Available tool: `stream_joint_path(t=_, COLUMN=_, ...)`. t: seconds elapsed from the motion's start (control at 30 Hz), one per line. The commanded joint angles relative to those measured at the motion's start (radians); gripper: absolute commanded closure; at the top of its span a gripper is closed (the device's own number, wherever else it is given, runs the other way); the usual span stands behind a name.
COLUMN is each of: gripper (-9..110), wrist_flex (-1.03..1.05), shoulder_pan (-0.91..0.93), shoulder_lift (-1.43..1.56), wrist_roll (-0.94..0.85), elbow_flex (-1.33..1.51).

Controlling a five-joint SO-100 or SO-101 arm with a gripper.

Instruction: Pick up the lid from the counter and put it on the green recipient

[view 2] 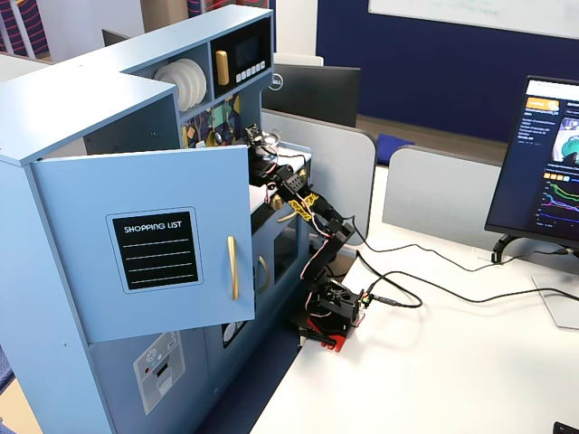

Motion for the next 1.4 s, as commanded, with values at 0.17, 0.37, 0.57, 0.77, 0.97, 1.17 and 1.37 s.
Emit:
stream_joint_path(t=0.17, gripper=101, wrist_flex=-0.015, shoulder_pan=-0.008, shoulder_lift=0.009, wrist_roll=-0.028, elbow_flex=-0.08)
stream_joint_path(t=0.37, gripper=101, wrist_flex=0.002, shoulder_pan=0.0, shoulder_lift=0.021, wrist_roll=-0.04, elbow_flex=-0.061)
stream_joint_path(t=0.57, gripper=101, wrist_flex=0.009, shoulder_pan=0.002, shoulder_lift=0.035, wrist_roll=-0.058, elbow_flex=-0.031)
stream_joint_path(t=0.77, gripper=101, wrist_flex=0.009, shoulder_pan=0.012, shoulder_lift=0.04, wrist_roll=-0.069, elbow_flex=-0.002)
stream_joint_path(t=0.97, gripper=101, wrist_flex=0.009, shoulder_pan=0.021, shoulder_lift=0.04, wrist_roll=-0.078, elbow_flex=0.026)
stream_joint_path(t=1.17, gripper=101, wrist_flex=0.009, shoulder_pan=0.028, shoulder_lift=0.041, wrist_roll=-0.081, elbow_flex=0.057)
stream_joint_path(t=1.37, gripper=81, wrist_flex=0.018, shoulder_pan=0.034, shoulder_lift=0.051, wrist_roll=-0.071, elbow_flex=0.066)
